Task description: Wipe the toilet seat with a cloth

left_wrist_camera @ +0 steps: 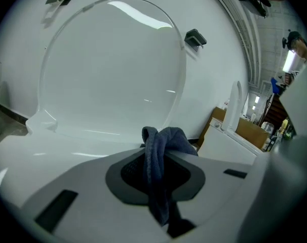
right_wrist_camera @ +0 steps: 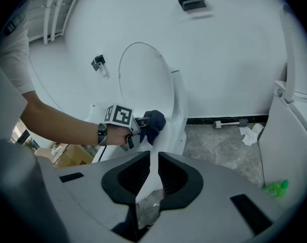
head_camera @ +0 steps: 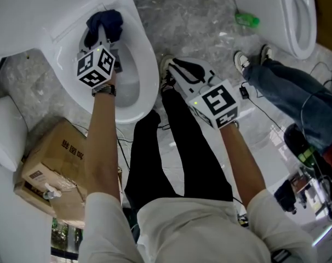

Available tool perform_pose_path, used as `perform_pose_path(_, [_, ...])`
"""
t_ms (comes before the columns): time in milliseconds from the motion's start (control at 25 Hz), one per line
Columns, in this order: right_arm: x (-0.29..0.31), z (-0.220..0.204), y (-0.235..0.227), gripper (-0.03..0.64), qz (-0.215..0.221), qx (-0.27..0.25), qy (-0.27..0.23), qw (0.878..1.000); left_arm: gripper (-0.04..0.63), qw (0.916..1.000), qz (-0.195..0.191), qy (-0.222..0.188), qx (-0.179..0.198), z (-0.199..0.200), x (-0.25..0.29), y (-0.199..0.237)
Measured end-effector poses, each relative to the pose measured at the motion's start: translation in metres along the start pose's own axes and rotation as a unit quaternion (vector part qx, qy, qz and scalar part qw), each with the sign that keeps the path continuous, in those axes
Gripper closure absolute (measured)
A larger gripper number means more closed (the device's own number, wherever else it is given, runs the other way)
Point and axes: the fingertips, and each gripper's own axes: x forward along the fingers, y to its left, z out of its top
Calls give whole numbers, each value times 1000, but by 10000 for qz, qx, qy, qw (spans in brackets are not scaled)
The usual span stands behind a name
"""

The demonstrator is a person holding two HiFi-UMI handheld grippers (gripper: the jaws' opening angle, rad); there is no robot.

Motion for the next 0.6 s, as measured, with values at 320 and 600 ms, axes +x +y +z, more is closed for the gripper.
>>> perform_pose_path(320, [-18, -9, 3, 548, -79, 121, -74, 9999, 555, 9969, -725, 287, 46, -27, -4, -52])
perform_pose_path(600, [-34, -21, 6, 548, -202, 254, -211, 9993, 555, 9923, -1089, 590, 43, -58, -25, -84])
